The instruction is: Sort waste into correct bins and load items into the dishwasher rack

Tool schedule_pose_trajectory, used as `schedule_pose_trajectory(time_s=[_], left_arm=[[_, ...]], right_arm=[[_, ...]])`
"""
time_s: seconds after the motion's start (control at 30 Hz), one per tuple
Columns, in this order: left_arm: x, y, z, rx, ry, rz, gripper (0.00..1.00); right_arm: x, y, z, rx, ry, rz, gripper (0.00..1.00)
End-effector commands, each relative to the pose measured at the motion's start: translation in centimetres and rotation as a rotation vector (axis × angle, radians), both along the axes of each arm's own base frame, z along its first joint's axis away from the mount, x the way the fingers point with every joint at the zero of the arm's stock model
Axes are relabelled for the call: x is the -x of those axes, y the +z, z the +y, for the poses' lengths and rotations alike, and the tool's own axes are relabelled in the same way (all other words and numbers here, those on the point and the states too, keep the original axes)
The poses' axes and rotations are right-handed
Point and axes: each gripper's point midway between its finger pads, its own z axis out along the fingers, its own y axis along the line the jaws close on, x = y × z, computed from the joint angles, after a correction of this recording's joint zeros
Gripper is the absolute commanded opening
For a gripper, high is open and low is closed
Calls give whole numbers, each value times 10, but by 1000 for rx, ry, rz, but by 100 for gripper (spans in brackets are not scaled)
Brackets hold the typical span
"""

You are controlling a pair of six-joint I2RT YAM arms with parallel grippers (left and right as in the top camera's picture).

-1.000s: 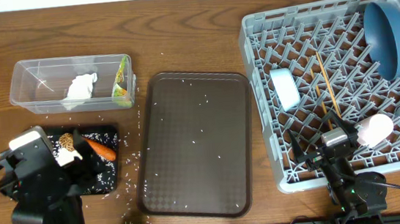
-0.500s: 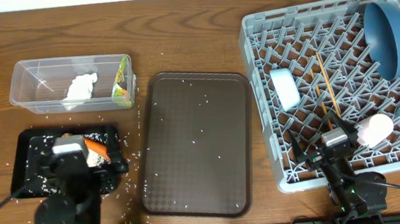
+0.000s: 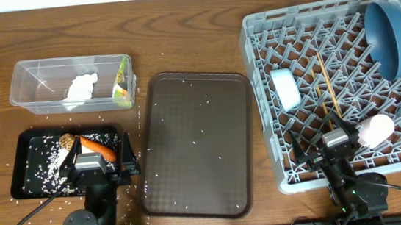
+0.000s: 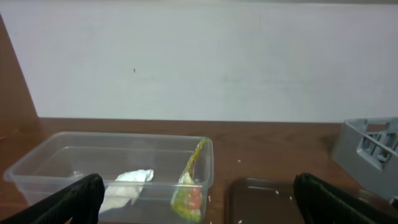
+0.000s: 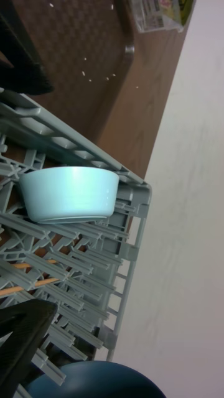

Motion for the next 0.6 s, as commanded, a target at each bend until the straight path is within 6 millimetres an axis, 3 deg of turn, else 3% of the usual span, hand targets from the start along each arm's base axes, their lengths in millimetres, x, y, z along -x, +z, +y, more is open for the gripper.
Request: schedule_pose_trajectory(time_s=[0.0,0.4,0.57], left_arm=[[-4,-15,-1,26,-10,13,98],[-16,-77,-2,27,-9,104,98],[-16,-86,-2,26,-12,138,98]], right_arm=[[-1,-1,-4,-14,-17,8,99],[-1,-1,-4,-14,-17,8,99],[-1,-1,-4,-14,-17,8,99]])
